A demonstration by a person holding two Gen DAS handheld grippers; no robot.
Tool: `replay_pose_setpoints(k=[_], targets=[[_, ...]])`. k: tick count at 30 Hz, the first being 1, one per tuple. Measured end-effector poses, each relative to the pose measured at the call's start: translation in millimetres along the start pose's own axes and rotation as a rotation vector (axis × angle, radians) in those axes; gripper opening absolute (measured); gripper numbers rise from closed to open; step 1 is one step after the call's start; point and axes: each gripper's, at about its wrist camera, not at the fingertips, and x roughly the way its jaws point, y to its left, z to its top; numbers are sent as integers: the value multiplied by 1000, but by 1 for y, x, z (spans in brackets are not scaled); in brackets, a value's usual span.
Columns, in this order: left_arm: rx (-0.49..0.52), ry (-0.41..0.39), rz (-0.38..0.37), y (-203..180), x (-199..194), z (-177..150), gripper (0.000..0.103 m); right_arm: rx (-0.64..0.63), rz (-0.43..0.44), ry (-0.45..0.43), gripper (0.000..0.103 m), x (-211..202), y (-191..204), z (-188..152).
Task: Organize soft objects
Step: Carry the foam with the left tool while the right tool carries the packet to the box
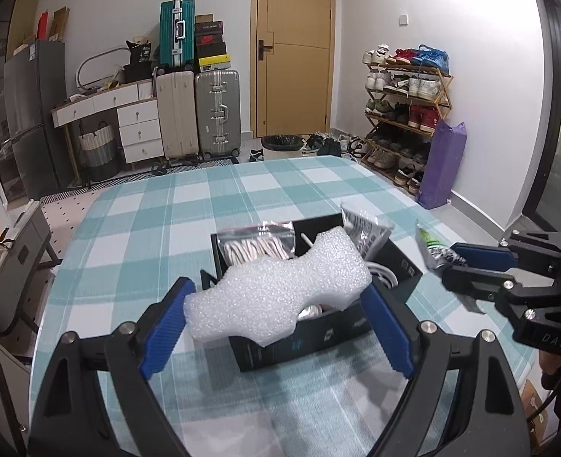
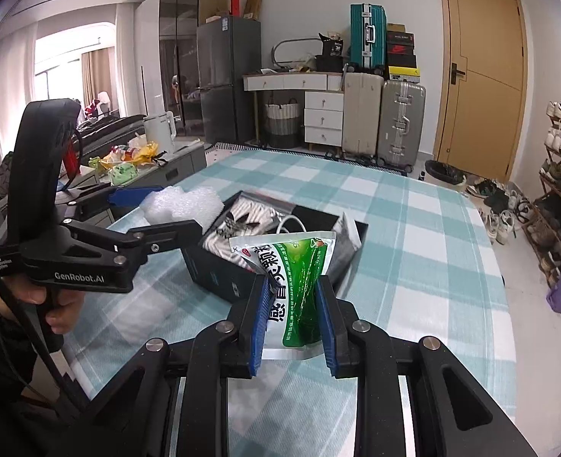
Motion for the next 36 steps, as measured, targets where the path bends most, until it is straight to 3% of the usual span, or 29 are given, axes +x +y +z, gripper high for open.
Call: replay_pose_setpoints(k=[16, 36], targets=[[11, 20, 5, 4, 37, 16, 88, -2, 35, -13, 25, 44, -8, 32], [20, 46, 16, 4, 66, 8, 88, 13, 49, 22, 25, 79, -19, 37]])
